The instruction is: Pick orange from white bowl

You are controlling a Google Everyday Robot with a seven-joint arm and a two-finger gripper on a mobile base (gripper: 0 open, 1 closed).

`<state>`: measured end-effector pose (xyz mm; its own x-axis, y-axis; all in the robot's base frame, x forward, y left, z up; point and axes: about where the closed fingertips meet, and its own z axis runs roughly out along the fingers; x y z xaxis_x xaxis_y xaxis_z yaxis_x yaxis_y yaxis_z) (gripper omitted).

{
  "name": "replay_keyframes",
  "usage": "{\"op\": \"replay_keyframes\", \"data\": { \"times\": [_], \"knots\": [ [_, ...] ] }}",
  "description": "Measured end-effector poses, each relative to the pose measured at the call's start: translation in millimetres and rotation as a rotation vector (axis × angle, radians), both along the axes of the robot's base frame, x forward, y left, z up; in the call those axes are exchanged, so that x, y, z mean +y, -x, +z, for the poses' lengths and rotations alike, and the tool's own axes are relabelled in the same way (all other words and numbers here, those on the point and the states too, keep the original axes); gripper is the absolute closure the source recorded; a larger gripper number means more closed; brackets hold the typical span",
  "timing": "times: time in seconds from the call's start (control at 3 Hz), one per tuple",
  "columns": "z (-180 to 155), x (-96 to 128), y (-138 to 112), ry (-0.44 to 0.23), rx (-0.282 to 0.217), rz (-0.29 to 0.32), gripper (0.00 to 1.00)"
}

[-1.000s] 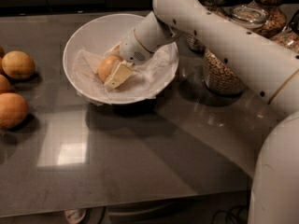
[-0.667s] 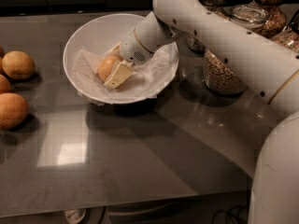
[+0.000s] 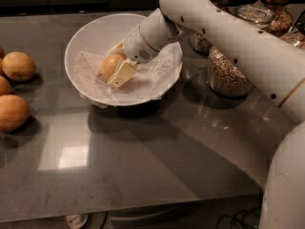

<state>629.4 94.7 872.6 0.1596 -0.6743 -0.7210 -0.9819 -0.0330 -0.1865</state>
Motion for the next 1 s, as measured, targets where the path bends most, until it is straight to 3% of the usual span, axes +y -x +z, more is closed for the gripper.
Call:
{"op": "replay_keyframes", "data": {
  "times": [0.67,1.0],
  "knots": [
    [48.7,-42.7,9.4,-0.035,-0.114,-0.075,1.0],
    [63.8,-61.1,13.4,-0.049,-0.147,-0.1,1.0]
  ]
}}
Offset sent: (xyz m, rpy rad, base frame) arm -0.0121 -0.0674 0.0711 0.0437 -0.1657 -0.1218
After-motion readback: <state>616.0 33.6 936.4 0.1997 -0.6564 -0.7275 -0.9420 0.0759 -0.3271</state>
